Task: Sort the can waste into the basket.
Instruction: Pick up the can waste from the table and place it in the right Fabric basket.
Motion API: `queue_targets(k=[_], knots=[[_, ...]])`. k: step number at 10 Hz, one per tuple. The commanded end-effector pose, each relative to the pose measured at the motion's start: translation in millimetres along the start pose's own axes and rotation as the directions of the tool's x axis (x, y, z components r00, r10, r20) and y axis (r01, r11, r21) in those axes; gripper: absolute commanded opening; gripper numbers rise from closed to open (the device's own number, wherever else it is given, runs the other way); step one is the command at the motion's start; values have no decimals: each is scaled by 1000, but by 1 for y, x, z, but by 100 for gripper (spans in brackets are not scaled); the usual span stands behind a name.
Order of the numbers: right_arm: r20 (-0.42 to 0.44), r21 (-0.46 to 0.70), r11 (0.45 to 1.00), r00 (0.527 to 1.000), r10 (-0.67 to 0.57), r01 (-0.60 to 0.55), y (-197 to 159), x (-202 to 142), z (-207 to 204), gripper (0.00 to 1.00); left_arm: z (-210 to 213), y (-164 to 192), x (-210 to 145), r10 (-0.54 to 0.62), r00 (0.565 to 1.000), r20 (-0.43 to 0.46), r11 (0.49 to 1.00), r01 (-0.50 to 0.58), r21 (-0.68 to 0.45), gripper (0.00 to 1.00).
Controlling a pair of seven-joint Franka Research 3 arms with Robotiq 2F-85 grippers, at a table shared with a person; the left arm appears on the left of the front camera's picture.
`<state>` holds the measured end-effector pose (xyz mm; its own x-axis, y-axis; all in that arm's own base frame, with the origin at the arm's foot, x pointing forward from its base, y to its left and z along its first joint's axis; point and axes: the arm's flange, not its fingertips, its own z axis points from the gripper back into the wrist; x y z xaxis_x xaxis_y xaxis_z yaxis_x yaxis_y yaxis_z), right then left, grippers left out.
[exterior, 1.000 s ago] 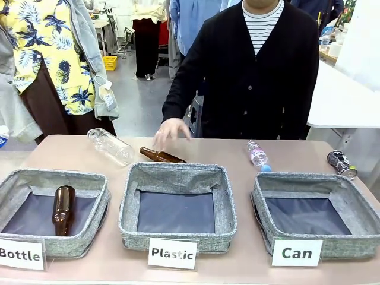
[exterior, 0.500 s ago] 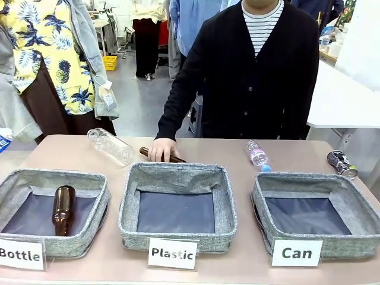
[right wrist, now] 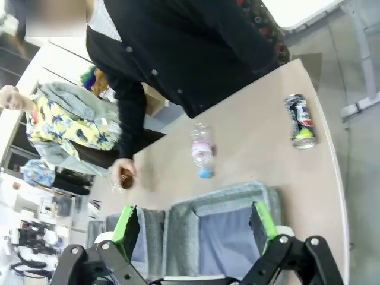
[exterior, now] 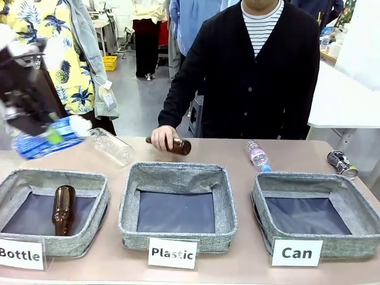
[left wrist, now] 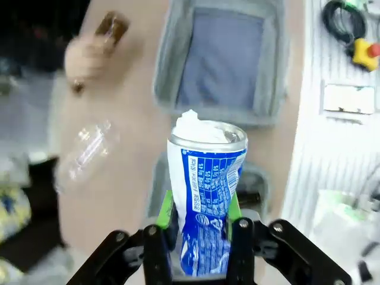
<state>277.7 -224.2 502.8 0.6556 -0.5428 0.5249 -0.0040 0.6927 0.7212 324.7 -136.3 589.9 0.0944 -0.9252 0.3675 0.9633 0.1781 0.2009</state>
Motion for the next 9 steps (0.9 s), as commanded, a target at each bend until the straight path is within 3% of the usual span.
queue_targets(k=[1,2,3,4,5,6,7,8,9], knots=[[-26,-73,997,1000,13,-15,-35,2,36,100,-19,2,60,-160,986,44,987,159,24,38],[-9,-60,998,1000,-29,29,-47,4,53,100,-32,-16,120,-267,964,17,964,266,21,38],[21,-11,998,997,-69,69,-52,6,61,100,-44,-28,154,-311,948,-64,947,315,66,38],[-3,-74,997,1000,-9,8,-32,-3,38,100,-17,-13,132,-253,965,-65,959,259,112,38],[-3,-74,997,1000,-9,8,-32,-3,38,100,35,19,55,-76,995,-59,988,84,130,38],[-3,-74,997,1000,-9,8,-32,-3,38,100,103,28,-60,32,994,104,995,-42,89,38],[-3,-74,997,1000,-9,8,-32,-3,38,100,150,17,-146,163,960,226,973,-195,123,38],[-3,-74,997,1000,-9,8,-32,-3,38,100,177,-1,-218,296,894,335,922,-359,144,38],[-3,-74,997,1000,-9,8,-32,-3,38,100,213,-19,-274,414,810,415,840,-516,169,38]])
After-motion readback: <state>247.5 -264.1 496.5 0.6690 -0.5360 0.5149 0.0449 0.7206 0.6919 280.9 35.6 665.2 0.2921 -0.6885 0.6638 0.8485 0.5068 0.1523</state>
